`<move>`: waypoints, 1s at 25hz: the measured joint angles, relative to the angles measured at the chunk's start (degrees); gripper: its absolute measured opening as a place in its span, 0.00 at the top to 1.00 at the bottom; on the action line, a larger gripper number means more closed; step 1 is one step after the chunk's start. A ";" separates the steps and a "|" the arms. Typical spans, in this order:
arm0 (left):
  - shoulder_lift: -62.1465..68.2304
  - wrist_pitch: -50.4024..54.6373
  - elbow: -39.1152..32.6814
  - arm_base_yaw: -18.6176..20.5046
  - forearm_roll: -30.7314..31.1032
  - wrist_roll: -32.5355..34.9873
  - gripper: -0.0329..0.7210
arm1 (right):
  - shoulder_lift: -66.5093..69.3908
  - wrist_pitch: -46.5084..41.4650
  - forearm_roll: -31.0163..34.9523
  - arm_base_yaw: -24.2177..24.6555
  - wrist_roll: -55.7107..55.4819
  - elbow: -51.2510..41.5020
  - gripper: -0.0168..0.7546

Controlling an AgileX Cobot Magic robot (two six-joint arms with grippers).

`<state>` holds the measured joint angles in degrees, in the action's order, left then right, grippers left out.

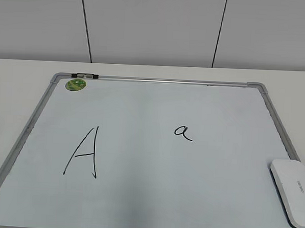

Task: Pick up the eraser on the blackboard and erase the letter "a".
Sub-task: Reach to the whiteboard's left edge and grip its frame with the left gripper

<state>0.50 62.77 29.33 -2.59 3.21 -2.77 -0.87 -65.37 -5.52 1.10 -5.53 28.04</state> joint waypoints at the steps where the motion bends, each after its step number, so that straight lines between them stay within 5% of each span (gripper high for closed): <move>1: 0.00 0.00 0.00 0.00 0.00 0.00 0.66 | 0.00 0.00 0.00 0.00 0.00 0.00 0.28; 18: 0.96 -1.95 1.73 0.00 1.50 0.00 0.65 | 0.00 0.00 0.00 0.00 0.00 0.00 0.28; 25: 19.43 -4.80 9.59 0.00 1.74 0.00 0.64 | 0.00 0.00 0.00 0.00 -0.09 0.00 0.28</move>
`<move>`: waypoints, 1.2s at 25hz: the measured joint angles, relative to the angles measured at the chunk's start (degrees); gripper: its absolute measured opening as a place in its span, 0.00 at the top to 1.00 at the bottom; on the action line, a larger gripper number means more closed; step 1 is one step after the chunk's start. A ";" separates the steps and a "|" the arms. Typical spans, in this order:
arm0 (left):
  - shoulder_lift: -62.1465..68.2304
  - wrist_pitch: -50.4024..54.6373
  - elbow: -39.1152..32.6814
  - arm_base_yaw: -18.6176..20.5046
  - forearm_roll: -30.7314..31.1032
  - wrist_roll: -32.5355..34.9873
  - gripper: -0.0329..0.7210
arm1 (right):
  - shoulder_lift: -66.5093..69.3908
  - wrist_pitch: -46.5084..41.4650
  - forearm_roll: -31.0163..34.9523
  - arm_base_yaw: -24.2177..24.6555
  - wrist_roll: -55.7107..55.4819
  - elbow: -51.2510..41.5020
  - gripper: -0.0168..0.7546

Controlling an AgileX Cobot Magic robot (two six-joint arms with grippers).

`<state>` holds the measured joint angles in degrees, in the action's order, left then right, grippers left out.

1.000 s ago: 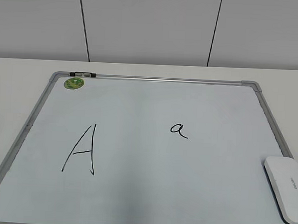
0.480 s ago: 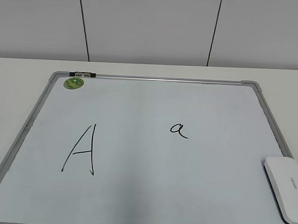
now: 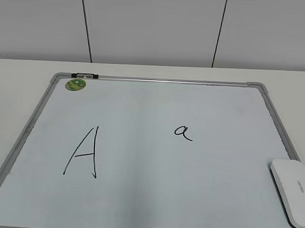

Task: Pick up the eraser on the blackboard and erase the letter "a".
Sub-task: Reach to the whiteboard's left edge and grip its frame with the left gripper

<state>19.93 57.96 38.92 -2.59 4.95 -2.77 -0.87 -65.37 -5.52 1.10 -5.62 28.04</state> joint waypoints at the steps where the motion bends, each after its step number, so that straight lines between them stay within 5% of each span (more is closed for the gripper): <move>1: 3.88 0.00 0.94 0.00 -0.20 0.00 0.64 | 0.00 0.00 0.00 0.00 0.00 0.00 0.28; 11: 40.20 -0.14 13.26 0.00 -8.17 0.00 0.64 | 0.00 0.00 0.00 0.00 0.00 0.00 0.28; 30: 80.01 1.38 35.53 -0.32 -4.95 0.00 0.63 | 0.00 0.00 0.00 0.00 0.00 0.00 0.28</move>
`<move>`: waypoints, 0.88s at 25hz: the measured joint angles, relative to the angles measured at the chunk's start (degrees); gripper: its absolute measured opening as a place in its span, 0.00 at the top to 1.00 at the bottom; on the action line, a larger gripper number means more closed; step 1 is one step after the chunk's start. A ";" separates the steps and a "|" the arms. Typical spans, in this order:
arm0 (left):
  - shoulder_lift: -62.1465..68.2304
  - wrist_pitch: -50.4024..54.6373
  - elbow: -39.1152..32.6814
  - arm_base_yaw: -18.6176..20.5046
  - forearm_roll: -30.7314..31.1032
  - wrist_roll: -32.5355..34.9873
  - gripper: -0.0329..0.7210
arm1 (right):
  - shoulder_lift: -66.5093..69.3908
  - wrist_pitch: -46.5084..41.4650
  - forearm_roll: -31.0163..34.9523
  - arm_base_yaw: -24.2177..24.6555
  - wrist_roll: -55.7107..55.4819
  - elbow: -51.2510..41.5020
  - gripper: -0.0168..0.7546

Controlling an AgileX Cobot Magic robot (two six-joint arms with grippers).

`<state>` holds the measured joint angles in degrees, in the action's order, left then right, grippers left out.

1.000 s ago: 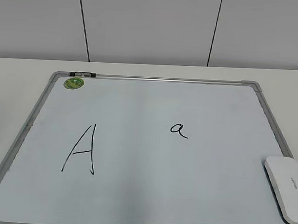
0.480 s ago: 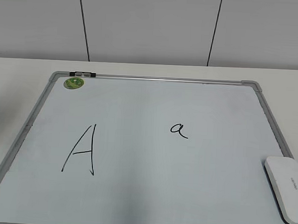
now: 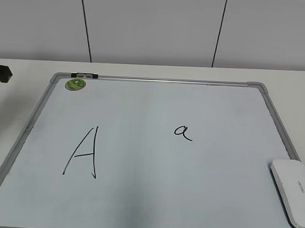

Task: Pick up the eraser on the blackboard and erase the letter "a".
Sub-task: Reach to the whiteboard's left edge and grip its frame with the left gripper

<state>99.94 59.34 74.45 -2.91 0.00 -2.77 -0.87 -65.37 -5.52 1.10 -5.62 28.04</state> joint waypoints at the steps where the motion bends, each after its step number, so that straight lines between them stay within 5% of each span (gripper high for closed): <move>1: 1.42 -0.10 0.60 -0.36 0.00 0.00 0.63 | 0.00 0.00 0.00 0.00 0.00 0.00 0.28; 22: 20.63 -3.58 7.25 -1.63 -0.63 1.44 0.64 | 0.00 0.00 0.00 0.00 0.00 0.00 0.29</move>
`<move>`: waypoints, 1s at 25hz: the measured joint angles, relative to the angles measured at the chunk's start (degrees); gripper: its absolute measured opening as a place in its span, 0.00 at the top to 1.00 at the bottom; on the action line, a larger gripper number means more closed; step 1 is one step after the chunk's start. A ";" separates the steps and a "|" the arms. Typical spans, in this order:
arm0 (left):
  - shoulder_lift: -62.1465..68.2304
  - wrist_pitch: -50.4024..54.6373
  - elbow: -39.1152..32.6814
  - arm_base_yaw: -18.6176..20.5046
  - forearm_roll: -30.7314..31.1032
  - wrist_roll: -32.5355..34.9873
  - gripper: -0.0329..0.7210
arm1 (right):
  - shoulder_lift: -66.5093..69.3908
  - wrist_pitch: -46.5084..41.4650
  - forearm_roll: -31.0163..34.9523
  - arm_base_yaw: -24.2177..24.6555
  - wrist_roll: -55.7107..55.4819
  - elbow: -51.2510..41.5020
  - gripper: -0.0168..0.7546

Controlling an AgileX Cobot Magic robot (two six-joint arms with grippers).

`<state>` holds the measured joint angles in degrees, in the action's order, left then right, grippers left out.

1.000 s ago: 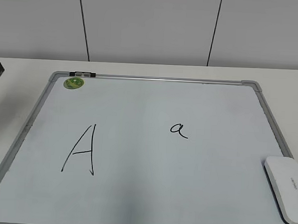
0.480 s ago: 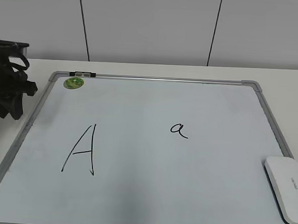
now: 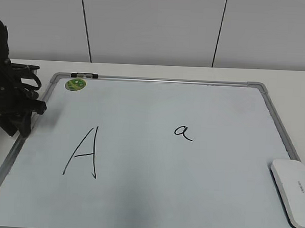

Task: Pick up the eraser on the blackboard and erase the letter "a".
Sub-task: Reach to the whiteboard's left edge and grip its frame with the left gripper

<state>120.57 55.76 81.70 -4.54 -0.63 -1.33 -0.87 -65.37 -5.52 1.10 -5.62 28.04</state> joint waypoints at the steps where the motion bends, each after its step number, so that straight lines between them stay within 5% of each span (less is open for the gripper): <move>1: 0.29 -0.38 0.00 0.00 0.00 0.00 0.64 | 0.00 0.00 0.00 0.00 0.00 0.00 0.28; 9: 1.12 -0.47 0.56 0.18 -1.04 0.00 0.65 | 0.00 0.00 0.00 0.00 0.00 0.00 0.29; 16: 1.29 -0.24 0.87 0.43 -1.82 0.00 0.90 | 0.00 0.00 0.00 0.00 0.00 0.00 0.29; 25: 1.38 -0.24 0.87 0.62 -1.96 0.00 0.91 | 4.75 0.82 0.60 0.00 0.00 1.19 0.29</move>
<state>121.95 55.52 82.57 -3.93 -2.59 -1.33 3.88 -64.56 -4.92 1.10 -5.62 29.23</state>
